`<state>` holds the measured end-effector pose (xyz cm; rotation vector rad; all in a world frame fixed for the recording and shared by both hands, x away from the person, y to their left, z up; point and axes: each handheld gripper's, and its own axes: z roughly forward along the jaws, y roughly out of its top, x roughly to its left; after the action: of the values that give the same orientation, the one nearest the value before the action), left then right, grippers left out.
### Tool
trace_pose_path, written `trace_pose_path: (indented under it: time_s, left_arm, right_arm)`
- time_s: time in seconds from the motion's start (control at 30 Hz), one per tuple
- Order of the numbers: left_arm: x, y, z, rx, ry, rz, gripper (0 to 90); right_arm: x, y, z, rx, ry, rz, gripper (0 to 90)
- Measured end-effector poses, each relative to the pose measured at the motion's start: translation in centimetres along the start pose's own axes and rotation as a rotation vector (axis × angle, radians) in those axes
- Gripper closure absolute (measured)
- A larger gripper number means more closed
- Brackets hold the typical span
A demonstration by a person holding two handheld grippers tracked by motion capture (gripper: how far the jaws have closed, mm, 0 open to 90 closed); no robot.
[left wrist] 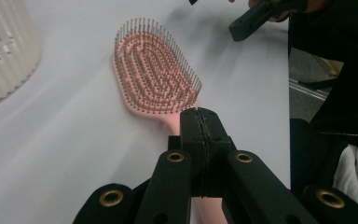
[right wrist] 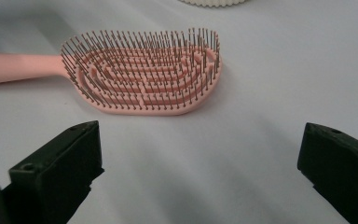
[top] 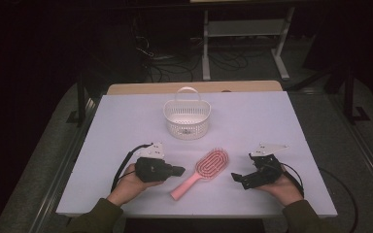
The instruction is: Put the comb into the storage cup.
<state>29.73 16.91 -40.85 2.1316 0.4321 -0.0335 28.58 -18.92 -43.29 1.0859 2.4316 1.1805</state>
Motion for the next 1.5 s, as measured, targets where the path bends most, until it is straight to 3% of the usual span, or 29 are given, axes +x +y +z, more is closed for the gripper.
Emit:
trace_pose_path:
  time_s: [0.37,0.7,1.2,1.5]
  left_arm:
    - [-1.4,0.0,1.9,0.047,-0.034,0.033,90.0]
    - [-2.6,-0.3,3.7,0.126,-0.039,0.072,90.0]
    - [-2.5,-0.8,4.2,0.2,-0.008,0.097,90.0]
    - [-1.7,-1.0,3.6,0.2,0.017,0.073,90.0]
  right_arm:
    - [0.0,0.0,0.0,-0.002,-0.001,0.0,0.0]
    - [0.0,0.0,0.0,0.0,-0.002,0.0,0.0]
    - [0.0,0.0,0.0,0.008,-0.004,-0.001,0.0]
    - [0.0,0.0,0.0,0.007,-0.004,0.0,0.0]
